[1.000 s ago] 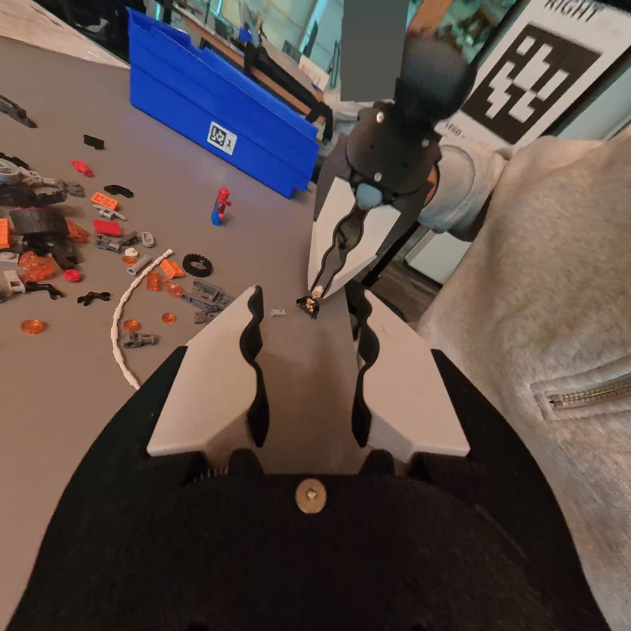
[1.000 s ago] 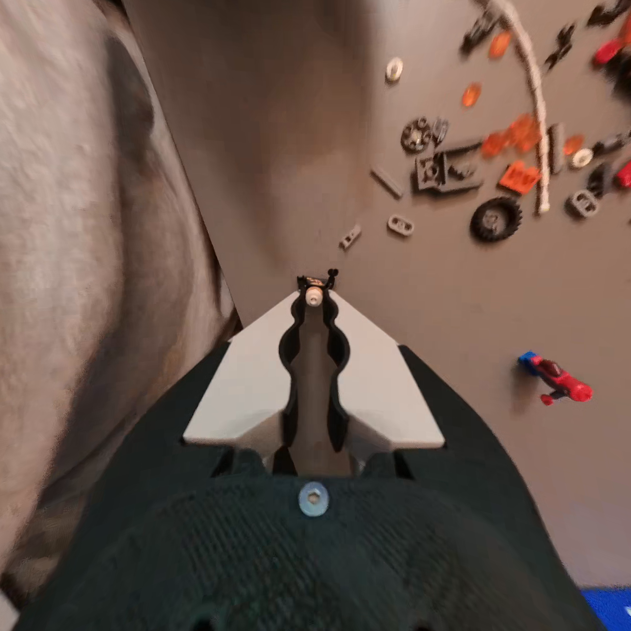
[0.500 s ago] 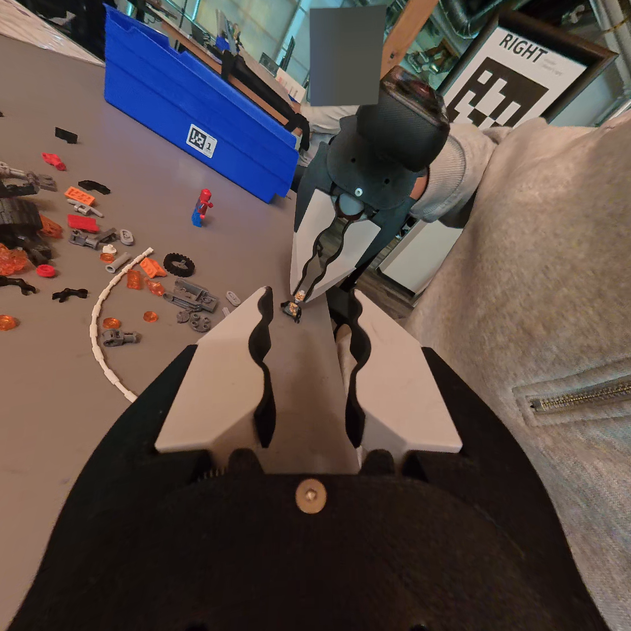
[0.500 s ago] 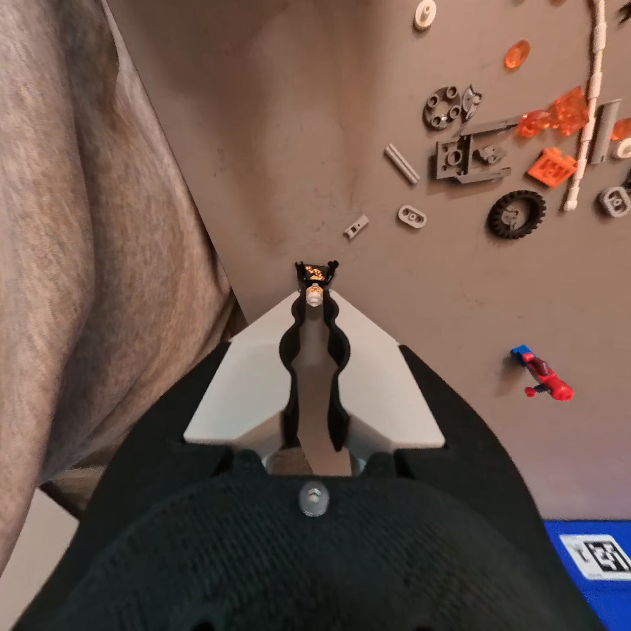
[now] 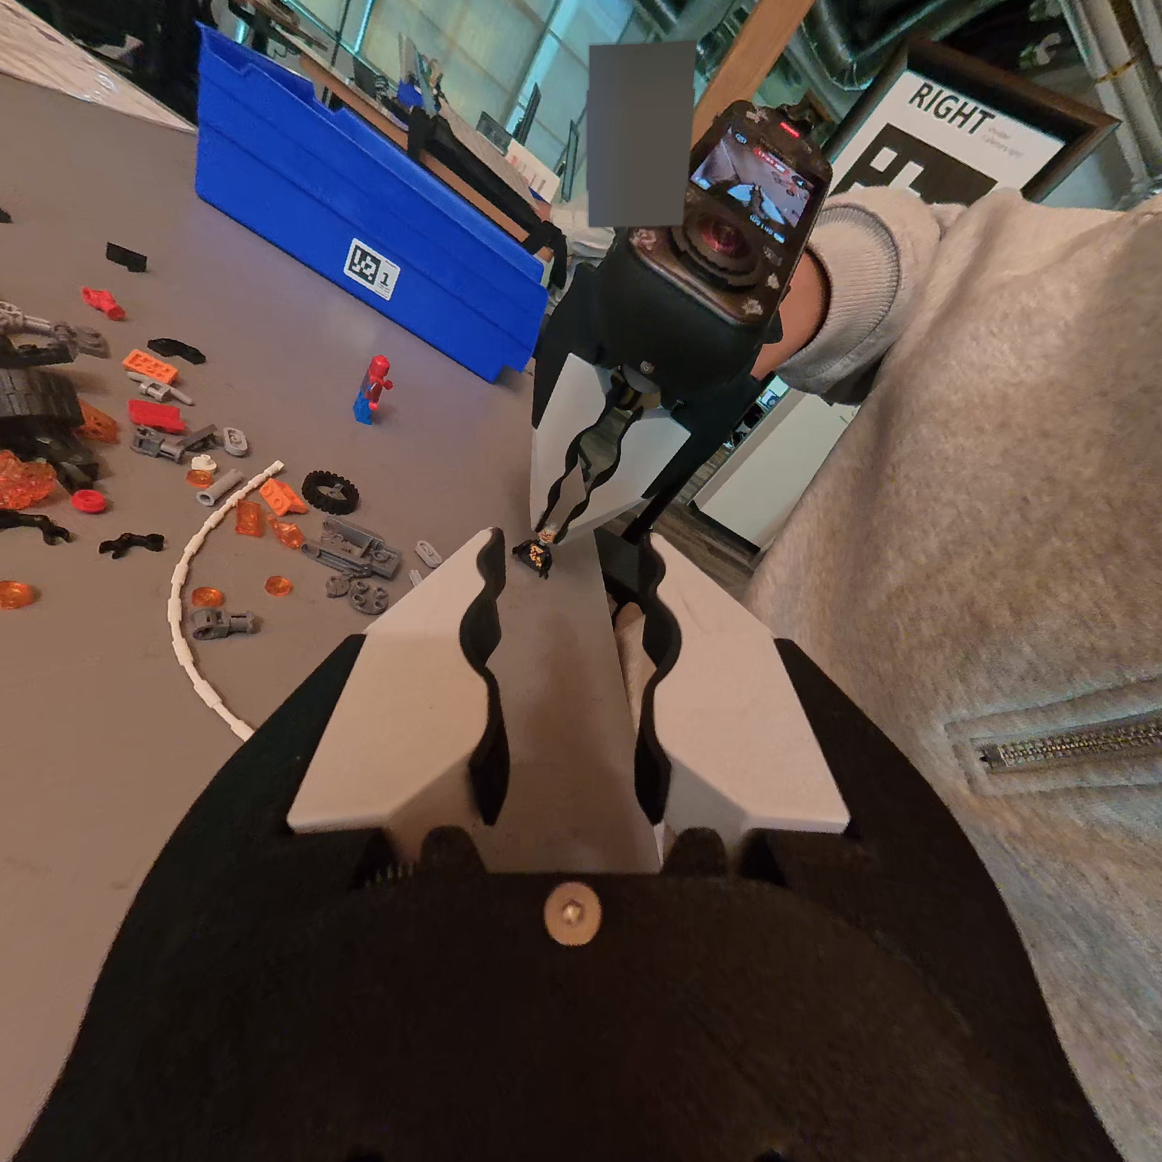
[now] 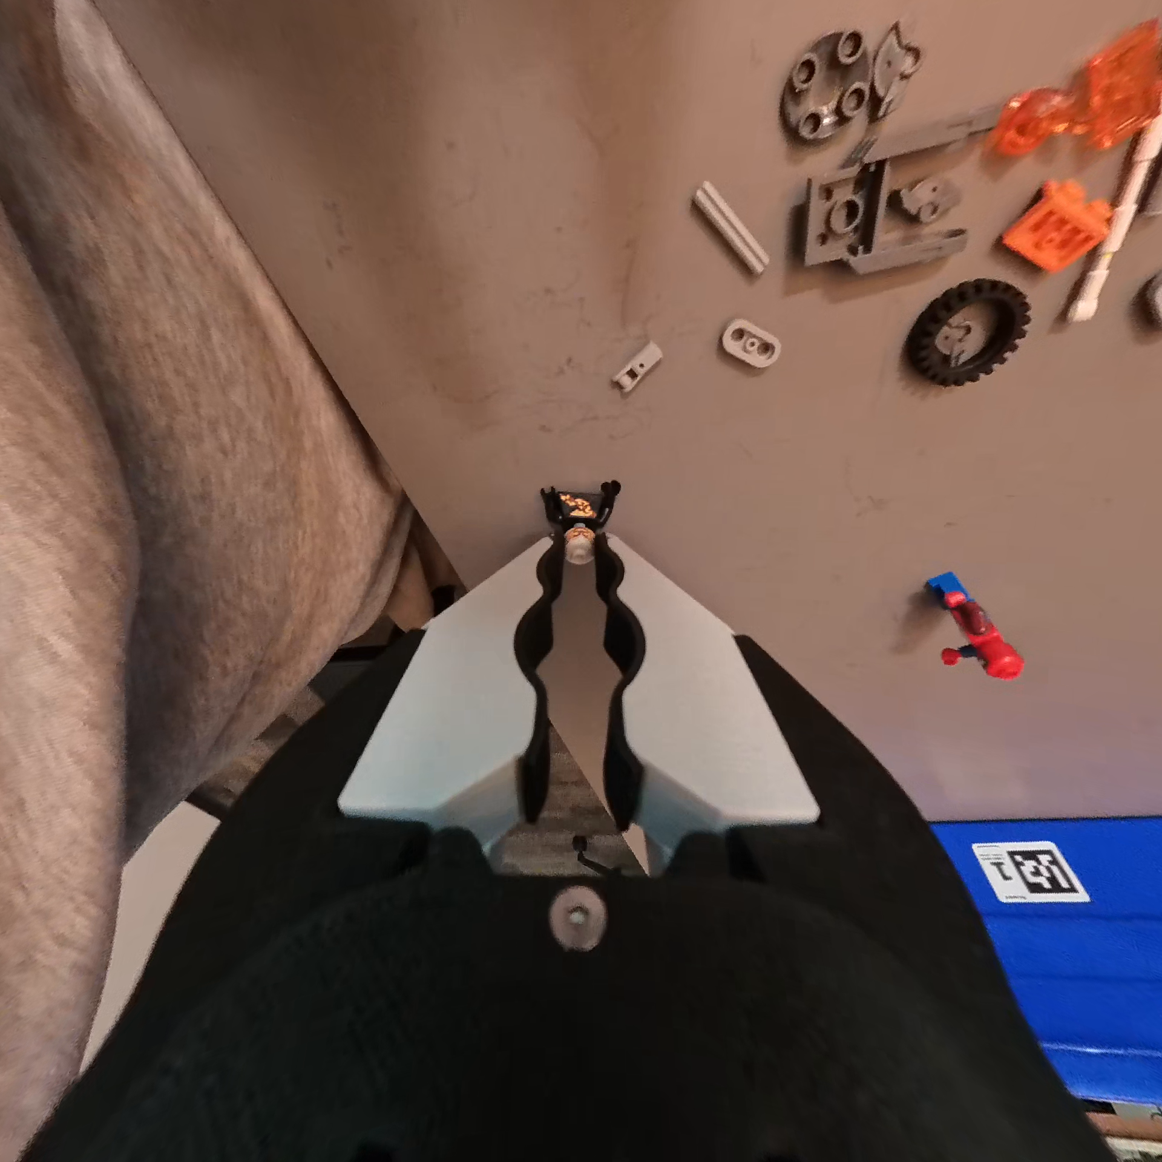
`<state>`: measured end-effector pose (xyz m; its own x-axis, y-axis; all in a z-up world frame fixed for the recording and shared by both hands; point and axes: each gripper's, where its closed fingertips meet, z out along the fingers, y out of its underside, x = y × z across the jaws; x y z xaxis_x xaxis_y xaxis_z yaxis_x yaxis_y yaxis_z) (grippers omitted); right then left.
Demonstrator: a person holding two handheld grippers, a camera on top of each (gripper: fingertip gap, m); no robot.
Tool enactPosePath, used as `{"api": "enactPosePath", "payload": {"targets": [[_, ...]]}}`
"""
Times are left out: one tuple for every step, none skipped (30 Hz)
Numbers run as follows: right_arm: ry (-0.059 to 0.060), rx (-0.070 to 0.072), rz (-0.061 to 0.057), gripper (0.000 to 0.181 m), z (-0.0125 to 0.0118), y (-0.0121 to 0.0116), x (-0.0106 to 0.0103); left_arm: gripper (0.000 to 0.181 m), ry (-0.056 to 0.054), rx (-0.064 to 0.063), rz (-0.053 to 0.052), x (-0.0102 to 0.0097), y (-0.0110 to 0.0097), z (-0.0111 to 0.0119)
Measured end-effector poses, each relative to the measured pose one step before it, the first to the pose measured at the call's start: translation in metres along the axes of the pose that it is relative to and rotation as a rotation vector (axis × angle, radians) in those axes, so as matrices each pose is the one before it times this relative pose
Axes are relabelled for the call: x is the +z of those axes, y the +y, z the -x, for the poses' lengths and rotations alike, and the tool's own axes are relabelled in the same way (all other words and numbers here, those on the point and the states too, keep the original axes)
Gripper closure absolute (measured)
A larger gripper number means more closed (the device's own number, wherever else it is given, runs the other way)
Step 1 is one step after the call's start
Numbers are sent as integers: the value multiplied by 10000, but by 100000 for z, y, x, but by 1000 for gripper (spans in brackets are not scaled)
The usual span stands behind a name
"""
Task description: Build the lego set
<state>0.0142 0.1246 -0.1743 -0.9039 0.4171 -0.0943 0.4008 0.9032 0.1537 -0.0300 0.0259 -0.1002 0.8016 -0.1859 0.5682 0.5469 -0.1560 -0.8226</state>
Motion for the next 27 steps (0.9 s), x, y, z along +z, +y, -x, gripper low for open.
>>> {"api": "enactPosePath", "payload": {"targets": [[-2,22,-14,173,1,-122,54,141,15,-23,-10,-4,-17,19],[-25,31,-34,173,36,-102,24,141,18,-26,-4,-4,3,-2],[-69,44,-35,172,116,-100,35,141,19,-22,-1,-6,-2,-7],[-80,30,-4,172,145,-65,96,141,9,-10,-4,1,-4,-6],[-33,-7,93,172,110,79,117,141,5,-2,-8,-16,-5,2],[32,-25,83,172,-2,76,74,141,6,-3,-5,1,-12,-2],[47,-10,35,172,-42,21,56,141,8,-8,-6,-7,-5,-6],[22,0,-1,172,-47,5,71,141,12,-15,-7,-9,-3,-1],[-23,31,3,172,-23,48,68,141,9,-16,-7,-12,-8,10],[-43,46,-26,172,-22,20,16,141,6,-14,-6,-1,-11,3],[-29,58,-84,172,-51,-59,-38,141,6,-15,-8,-9,-4,6],[-16,61,-89,172,-61,-82,-88,141,7,-14,-6,-11,-9,0],[-29,27,-104,172,-21,-134,-128,141,2,-10,-5,-1,-10,12],[-40,-20,-250,173,45,-360,-247,141,3,-9,-7,-7,-5,1],[-56,-54,-395,172,107,-624,-363,141,12,-8,-2,1,5,-17],[37,-44,-500,173,-25,-803,-485,141,8,-6,1,0,9,-9],[176,-82,-611,173,-227,-986,-581,142,2,-8,0,0,8,-3],[245,-144,-666,173,-328,-1042,-631,142,7,-14,-7,-7,-6,-8],[348,-125,-632,173,-504,-967,-621,142,14,-30,-27,-20,-31,3],[374,-134,-635,173,-532,-933,-601,142,8,-71,-67,-65,-73,47],[278,-176,-698,173,-345,-982,-572,142,-10,-132,-107,-87,-124,122],[309,-145,-760,173,-320,-1048,-561,142,29,-183,-137,-125,-165,123],[225,-135,-757,173,-131,-1082,-502,143,137,-197,-163,-125,-208,-12],[140,-155,-741,173,83,-1101,-431,144,268,-166,-178,-128,-261,-264],[224,-170,-675,173,14,-1024,-386,146,379,-52,-222,-165,-362,-561],[209,-253,-575,173,98,-905,-306,149,190,-14,-258,-217,-397,-306],[209,-345,-487,173,114,-804,-271,152,-3,-58,-213,-237,-317,52]]}}
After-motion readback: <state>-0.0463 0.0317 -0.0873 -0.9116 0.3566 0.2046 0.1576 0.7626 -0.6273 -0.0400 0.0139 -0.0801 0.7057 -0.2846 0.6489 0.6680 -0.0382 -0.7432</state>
